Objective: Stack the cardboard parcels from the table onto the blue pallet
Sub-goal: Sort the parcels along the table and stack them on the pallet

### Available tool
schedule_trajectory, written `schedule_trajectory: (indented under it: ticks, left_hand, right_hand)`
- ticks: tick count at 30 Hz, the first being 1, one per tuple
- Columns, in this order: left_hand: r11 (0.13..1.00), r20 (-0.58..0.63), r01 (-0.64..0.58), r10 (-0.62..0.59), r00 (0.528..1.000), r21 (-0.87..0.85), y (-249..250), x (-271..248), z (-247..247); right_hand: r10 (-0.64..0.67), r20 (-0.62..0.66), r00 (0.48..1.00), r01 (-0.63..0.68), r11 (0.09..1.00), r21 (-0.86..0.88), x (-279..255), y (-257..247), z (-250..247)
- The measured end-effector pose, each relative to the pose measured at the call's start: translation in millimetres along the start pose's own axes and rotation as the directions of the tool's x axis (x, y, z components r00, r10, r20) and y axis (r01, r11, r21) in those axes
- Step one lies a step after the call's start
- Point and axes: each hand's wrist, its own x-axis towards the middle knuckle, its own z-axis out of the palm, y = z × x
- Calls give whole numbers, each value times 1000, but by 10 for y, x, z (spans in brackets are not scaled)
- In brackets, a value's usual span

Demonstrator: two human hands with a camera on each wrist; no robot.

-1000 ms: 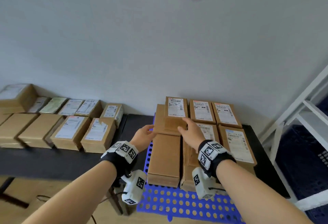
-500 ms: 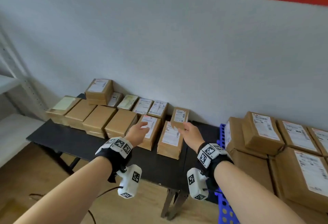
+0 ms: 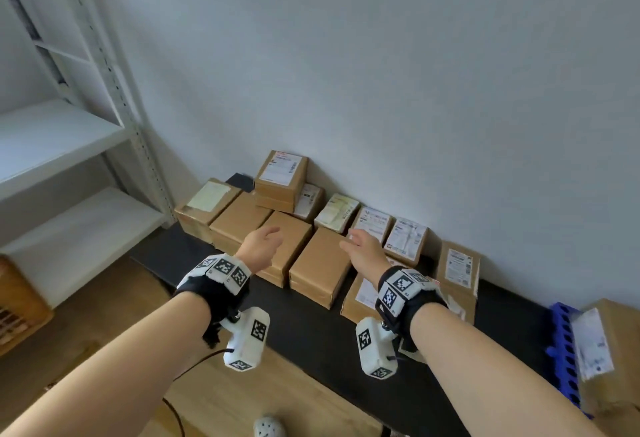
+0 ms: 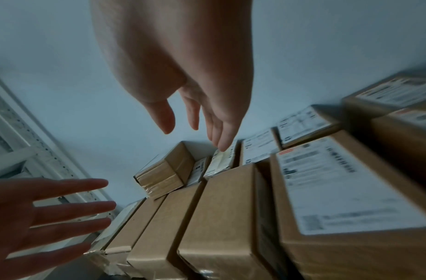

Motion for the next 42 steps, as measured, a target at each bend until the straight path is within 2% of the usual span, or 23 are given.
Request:
schedule_trajectory:
  ticks: [8, 14, 17, 23, 29, 35, 42]
  left_hand:
    - [996, -50, 75, -73, 996, 41, 88, 1010, -667]
    - [995, -37, 96, -95, 995, 35, 186, 1568, -911]
    - [996, 16, 70, -71, 997, 60, 217, 1763, -960]
    - [998, 229, 8, -22, 973, 61, 291, 2104, -1025]
    - [1000, 361, 15, -7, 933, -19, 345, 2391, -1057]
    - [999, 407, 1, 20, 913, -51, 249, 2493, -1083]
    - [996, 456, -45, 73, 887, -72, 289, 2356, -1135]
  right_hand:
    - [40, 44, 998, -43, 998, 53, 1087, -493, 528]
    - [107, 12, 994, -107, 990, 96, 1593, -752, 772]
    - [162, -4, 987, -159, 975, 156, 1738, -827, 867]
    - [277, -31, 960, -252, 911, 327, 1974, -915, 1058]
    - [298, -76, 951, -244, 882, 402, 2093, -995, 1199]
    - [326, -126, 937, -247, 872, 423, 2032, -1049, 1275]
    - [347, -156, 925, -234, 842, 486, 1791, -1073, 1270]
